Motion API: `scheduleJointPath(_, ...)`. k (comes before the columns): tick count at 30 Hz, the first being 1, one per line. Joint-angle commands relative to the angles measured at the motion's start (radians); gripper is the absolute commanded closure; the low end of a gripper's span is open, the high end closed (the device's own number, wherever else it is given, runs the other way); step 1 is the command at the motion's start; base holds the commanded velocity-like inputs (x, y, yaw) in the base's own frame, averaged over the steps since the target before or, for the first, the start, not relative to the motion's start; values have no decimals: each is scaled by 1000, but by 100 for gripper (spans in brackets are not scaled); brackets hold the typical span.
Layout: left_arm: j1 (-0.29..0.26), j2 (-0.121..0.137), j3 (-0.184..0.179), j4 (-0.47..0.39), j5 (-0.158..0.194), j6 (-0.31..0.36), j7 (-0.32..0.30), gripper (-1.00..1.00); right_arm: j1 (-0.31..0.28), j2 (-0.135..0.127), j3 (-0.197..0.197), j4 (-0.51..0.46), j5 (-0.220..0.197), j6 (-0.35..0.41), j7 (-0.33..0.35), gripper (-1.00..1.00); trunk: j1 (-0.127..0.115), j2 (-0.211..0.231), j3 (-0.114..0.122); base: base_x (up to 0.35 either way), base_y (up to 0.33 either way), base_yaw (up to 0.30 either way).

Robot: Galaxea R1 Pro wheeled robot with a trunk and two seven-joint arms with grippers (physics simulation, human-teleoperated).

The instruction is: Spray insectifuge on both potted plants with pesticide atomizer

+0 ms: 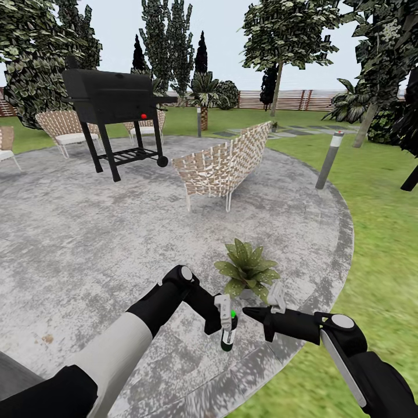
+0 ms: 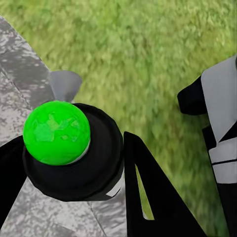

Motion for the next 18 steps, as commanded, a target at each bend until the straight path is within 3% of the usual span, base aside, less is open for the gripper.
scheduleJointPath(1,-1,0,0,-1,-4,10,-4,100,-1,-1,1,0,-8,8,-1,100,0,0,-1,0,0,0)
scheduleJointPath(18,-1,0,0,-17,-1,10,-4,100,-1,-1,-1,0,-8,8,-1,100,0,0,-1,0,0,0)
